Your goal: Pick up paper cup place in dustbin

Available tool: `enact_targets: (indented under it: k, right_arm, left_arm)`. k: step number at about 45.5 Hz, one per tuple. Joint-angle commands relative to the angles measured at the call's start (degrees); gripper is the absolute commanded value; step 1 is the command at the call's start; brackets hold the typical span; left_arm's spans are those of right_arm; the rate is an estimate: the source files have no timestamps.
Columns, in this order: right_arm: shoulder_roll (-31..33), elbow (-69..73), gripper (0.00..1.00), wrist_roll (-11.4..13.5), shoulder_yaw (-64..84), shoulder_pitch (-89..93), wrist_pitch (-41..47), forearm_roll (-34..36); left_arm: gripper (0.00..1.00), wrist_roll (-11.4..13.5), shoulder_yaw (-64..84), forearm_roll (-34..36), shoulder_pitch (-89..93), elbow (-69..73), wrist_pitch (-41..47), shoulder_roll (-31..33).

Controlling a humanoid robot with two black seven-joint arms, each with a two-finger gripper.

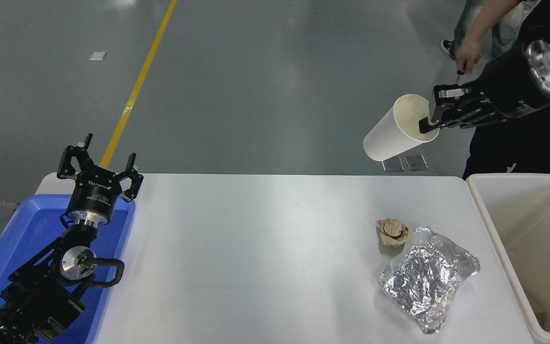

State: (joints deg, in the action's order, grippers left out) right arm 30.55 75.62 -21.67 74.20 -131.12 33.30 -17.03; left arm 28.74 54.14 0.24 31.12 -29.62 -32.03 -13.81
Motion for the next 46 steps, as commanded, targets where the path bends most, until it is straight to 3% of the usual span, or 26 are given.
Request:
enact_targets:
  k: [1,9,26,33,46]
  right_arm:
    - [6.7,-6.8,0.00,0.3,0.5,7.3,-5.3,0.1]
    - [13.2,-15.2,0.00,0.3,-0.1,19.6,-13.3,6.6]
    - [11.0,-46.4,0.00,0.8,-2.7,57.4,-24.6,42.4]
    - [9.3,-52.3,0.00,4.3,-3.3,65.5,-28.0,46.0]
    - [5.0,-60.7,0.00,13.9,-13.6,76.4,-28.0,45.1]
  left_arm:
    - [0.98,0.0,0.0,0.0,0.0,0.0,0.0,0.0]
    - [0.98,0.0,0.0,0.0,0.0,0.0,-0.1,0.0]
    - [0.98,-0.1,0.0,0.0,0.0,0.0,-0.1,0.0]
    - [0.98,0.0,0.0,0.0,0.0,0.0,-0.1,0.0]
    - [0.98,0.0,0.0,0.0,0.0,0.0,-0.1,0.0]
